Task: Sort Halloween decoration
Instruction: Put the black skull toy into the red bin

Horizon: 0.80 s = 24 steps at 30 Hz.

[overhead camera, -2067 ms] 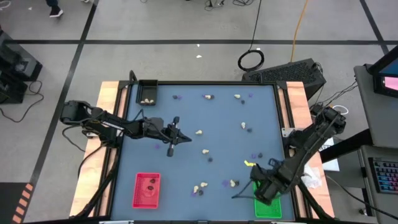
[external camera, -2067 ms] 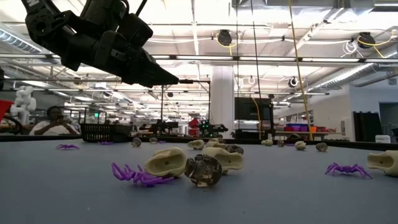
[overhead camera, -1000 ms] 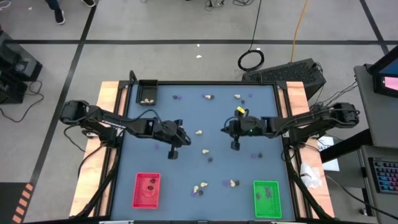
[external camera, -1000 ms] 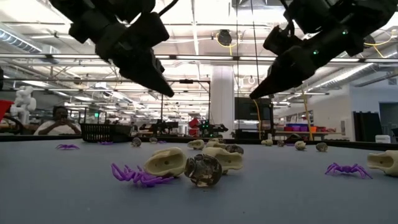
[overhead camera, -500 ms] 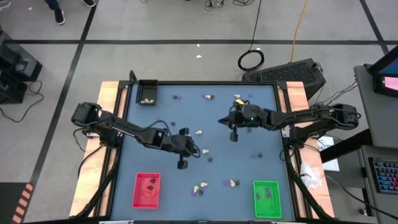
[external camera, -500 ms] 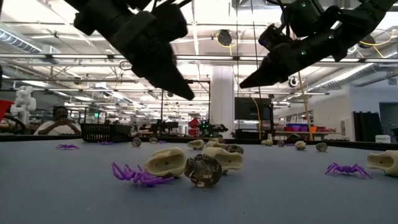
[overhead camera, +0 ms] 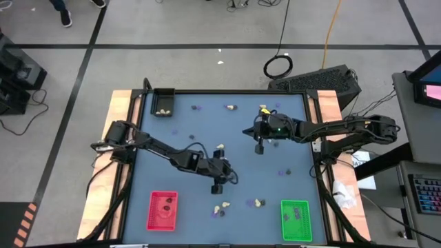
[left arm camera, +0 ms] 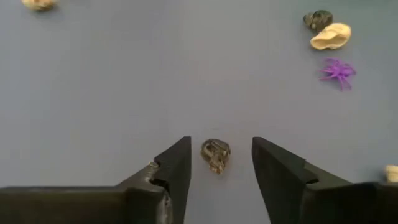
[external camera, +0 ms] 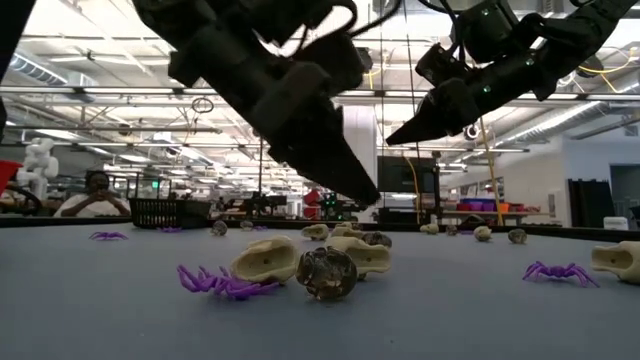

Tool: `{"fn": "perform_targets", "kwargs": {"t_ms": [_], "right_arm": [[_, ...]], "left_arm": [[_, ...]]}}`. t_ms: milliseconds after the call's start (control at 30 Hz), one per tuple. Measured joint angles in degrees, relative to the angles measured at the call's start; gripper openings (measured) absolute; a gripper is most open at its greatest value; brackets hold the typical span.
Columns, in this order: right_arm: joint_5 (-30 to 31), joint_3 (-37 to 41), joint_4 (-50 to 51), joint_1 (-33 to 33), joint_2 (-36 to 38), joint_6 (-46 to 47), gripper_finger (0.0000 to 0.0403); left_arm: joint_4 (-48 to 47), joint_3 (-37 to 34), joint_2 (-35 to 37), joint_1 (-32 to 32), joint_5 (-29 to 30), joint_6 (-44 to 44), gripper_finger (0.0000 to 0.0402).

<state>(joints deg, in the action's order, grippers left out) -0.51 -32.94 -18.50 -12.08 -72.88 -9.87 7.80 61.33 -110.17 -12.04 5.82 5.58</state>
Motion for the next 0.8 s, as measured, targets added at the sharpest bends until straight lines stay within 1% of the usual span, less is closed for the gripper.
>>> {"fn": "perform_targets", "kwargs": {"t_ms": [167, 433, 633, 800], "right_arm": [[0.15, 0.0, 0.17, 0.01, 0.0, -0.27, 0.0], [0.17, -0.01, -0.15, 0.01, 0.0, -0.19, 0.0], [0.2, -0.01, -0.36, 0.01, 0.0, 0.11, 0.0], [0.22, -0.01, -0.46, 0.01, 0.0, 0.14, 0.0]], "left_arm": [[-1.24, 2.03, -2.88, 0.05, -0.84, 0.66, 0.0188], [-0.42, 2.65, -4.64, 0.38, 1.42, 4.72, 0.0189], [2.56, 2.65, -7.56, 0.4, 1.73, 6.18, 0.0189], [3.73, 2.68, -8.07, 0.4, 1.01, 7.52, 0.0186]]}}
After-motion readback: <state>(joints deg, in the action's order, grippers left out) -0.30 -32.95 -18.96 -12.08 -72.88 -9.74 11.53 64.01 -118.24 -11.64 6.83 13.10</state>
